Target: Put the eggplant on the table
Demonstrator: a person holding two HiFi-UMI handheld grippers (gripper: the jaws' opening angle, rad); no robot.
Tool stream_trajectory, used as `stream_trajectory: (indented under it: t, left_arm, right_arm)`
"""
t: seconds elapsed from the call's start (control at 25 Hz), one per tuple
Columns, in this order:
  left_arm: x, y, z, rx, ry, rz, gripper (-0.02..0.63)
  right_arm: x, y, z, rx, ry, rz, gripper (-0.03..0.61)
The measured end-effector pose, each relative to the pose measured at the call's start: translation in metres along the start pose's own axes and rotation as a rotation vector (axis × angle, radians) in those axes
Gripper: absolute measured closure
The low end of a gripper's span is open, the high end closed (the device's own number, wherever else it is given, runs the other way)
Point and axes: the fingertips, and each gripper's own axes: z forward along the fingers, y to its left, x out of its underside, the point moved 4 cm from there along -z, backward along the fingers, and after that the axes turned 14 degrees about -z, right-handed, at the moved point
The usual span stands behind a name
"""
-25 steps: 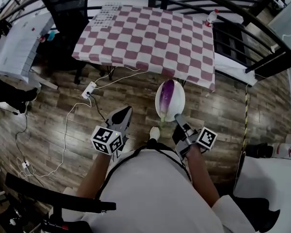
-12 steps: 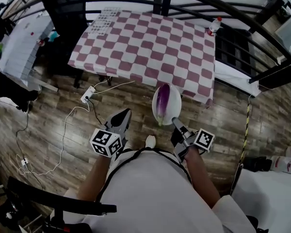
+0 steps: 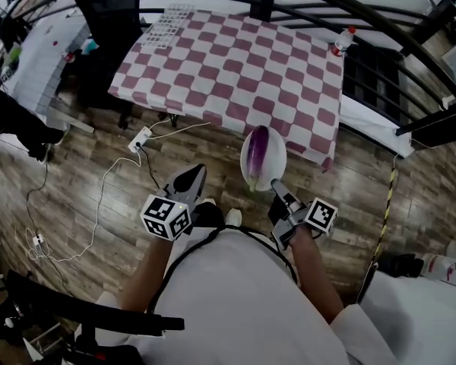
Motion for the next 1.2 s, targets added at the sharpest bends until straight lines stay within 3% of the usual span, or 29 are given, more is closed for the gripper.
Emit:
stream_trajectory:
  t: [0.8,1.2]
  left_arm:
    - [-0.006,-0.005,0.028,0.020,-0.002,0.014,0.611]
    - [-0.025,0.025,0.051,0.013,0.021,0.021,0.611]
  right_arm:
    - [-0.011,-0.017,-0.009,0.023,-0.024,0.012,0.557]
    - [-0.031,-0.019,0.027,0.023,-0.026,0.017,0.557]
